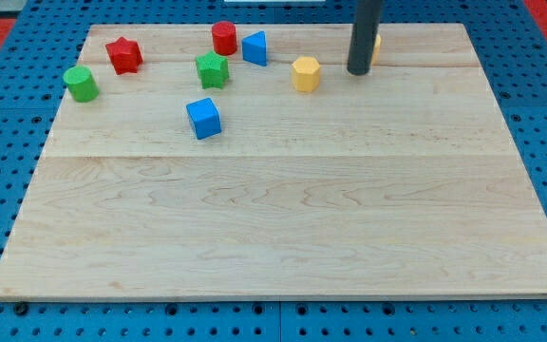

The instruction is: Push the red star towards yellow hexagon

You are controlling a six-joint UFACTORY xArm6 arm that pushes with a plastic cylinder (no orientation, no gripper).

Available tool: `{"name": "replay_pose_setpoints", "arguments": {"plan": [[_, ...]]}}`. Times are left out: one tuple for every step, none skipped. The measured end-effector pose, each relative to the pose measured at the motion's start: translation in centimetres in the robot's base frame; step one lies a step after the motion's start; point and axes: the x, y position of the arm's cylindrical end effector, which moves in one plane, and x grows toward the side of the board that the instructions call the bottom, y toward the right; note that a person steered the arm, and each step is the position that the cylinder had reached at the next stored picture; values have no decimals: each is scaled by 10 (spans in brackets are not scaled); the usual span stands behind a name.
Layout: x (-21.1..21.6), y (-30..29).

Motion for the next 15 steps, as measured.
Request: {"name": "replay_pose_setpoints", "arguments": {"plan": [[64, 0], [167, -69], [235, -174], [232, -296], [172, -368], [97, -423], [94, -423], [24, -422], [-47, -408], [-74, -359], [2, -326], [87, -341], [53, -391], [-4, -379], [-48, -372]]}}
